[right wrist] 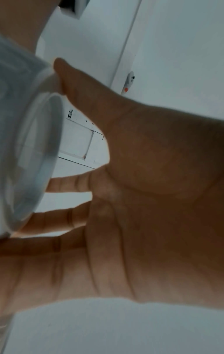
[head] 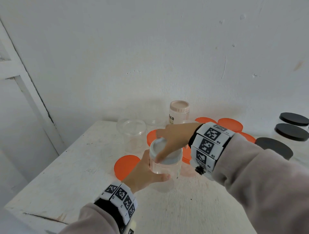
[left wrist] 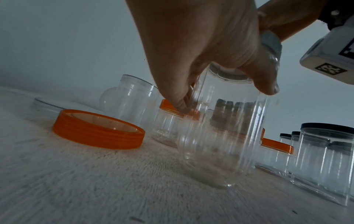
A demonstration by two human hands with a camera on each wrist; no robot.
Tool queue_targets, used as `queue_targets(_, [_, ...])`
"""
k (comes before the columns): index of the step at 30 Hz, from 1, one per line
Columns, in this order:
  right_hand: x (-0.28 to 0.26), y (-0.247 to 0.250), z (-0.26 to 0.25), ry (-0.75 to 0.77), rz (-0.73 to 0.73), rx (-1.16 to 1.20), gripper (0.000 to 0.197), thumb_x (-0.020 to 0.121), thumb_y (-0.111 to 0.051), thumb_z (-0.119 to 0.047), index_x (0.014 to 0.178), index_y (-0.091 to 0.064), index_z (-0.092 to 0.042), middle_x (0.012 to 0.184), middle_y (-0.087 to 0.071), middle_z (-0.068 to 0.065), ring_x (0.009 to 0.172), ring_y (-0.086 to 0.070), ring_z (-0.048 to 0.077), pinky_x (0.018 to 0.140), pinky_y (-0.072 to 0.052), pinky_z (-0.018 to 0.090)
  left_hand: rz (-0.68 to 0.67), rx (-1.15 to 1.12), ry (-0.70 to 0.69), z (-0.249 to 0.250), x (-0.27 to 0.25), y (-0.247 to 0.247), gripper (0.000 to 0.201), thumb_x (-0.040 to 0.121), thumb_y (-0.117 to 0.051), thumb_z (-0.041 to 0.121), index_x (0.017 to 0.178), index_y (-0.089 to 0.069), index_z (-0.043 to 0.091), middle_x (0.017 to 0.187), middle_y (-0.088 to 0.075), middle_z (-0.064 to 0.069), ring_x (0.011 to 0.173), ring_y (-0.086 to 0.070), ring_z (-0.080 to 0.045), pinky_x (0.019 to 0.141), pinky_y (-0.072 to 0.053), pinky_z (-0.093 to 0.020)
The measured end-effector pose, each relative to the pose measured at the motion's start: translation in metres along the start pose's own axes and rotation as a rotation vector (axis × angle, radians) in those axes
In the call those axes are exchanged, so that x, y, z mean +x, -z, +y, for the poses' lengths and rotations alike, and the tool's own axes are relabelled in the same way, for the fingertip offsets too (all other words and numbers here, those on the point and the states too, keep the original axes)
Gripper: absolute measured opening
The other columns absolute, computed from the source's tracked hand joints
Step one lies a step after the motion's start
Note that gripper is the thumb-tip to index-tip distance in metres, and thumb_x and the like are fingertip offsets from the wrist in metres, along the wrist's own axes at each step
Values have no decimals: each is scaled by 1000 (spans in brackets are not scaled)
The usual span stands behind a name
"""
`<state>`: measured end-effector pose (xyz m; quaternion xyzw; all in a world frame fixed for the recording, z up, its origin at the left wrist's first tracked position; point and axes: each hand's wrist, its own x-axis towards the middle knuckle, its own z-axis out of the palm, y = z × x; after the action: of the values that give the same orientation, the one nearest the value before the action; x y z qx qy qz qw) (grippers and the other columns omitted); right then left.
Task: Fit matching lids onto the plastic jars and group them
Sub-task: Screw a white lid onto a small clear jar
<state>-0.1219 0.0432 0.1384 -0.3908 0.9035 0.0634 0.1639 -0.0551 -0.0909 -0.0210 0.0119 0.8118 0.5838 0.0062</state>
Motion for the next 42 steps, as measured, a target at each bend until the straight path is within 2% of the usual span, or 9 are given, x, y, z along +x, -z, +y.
queue_targets(3, [2, 1, 0, -16, -21, -21, 76, 65, -62, -78, 123, -44, -33, 87, -43, -16, 78, -50, 9, 70, -44, 28, -8, -3, -7, 0, 1, 0, 92, 63, -87, 41, 127, -24, 55, 129, -46, 32, 118, -43, 16, 88, -41, -8])
queue_targets(6, [1, 4, 2, 13, -118, -15, 92, 65, -77, -60, 141, -28, -45, 113, -40, -13, 109, -47, 18, 91, -46, 40, -4, -12, 4, 0, 1, 0, 92, 61, -88, 41, 128, -25, 52, 132, -47, 24, 120, -45, 9, 91, -41, -15])
queue_targets(8, [1, 6, 4, 47, -153, 8, 92, 68, -80, -49, 141, -24, -49, 118, -34, -13, 116, -42, 19, 95, -43, 41, 0, -7, 8, 0, 0, 1, 92, 62, -88, 41, 129, -26, 48, 131, -48, 23, 120, -45, 9, 88, -40, -13])
queue_targets(12, [5, 3, 6, 73, -82, 23, 83, 67, -76, -59, 137, -34, -43, 107, -39, -15, 104, -44, 13, 80, -41, 31, -4, -19, 0, 0, 0, 1, 92, 62, -88, 40, 129, -26, 49, 131, -48, 24, 116, -46, 13, 87, -42, -12])
queue_targets(16, [5, -1, 6, 66, -41, 19, 75, 63, -74, -66, 126, -44, -39, 98, -48, -15, 95, -53, 13, 65, -41, 26, -11, -8, -9, 0, 0, 0, 93, 60, -88, 43, 126, -25, 56, 134, -48, 22, 122, -46, 6, 99, -43, -23])
queue_targets(21, [1, -4, 6, 60, -18, 27, 75, 64, -70, -67, 128, -42, -40, 106, -45, -12, 100, -51, 15, 82, -49, 35, -6, -4, -31, -1, 0, 0, 99, 58, -88, 47, 134, -25, 48, 135, -47, 22, 125, -45, 2, 103, -42, -28])
queue_targets(27, [-5, -16, 11, 76, 69, 73, 76, 69, -66, -68, 134, -34, -44, 106, -38, -9, 103, -47, 18, 77, -42, 31, 19, 16, -45, 1, -2, -1, 99, 58, -88, 45, 135, -26, 47, 131, -48, 28, 121, -45, 10, 91, -42, -14])
queue_targets(32, [-3, -28, 10, 94, 167, 67, 75, 72, -60, -69, 136, -33, -40, 105, -33, -7, 104, -41, 19, 78, -40, 33, 38, 17, -33, 1, -2, -1, 104, 56, -89, 45, 139, -27, 39, 133, -51, 20, 123, -47, 2, 102, -42, -27])
queue_targets(42, [2, -57, 6, 79, 354, 201, 71, 75, -57, -64, 135, -30, -38, 108, -28, -9, 98, -27, 18, 86, -37, 35, 29, 68, -26, 3, -4, 3, 89, 56, -84, 59, 123, -25, 63, 125, -50, 32, 117, -47, 12, 95, -42, -17])
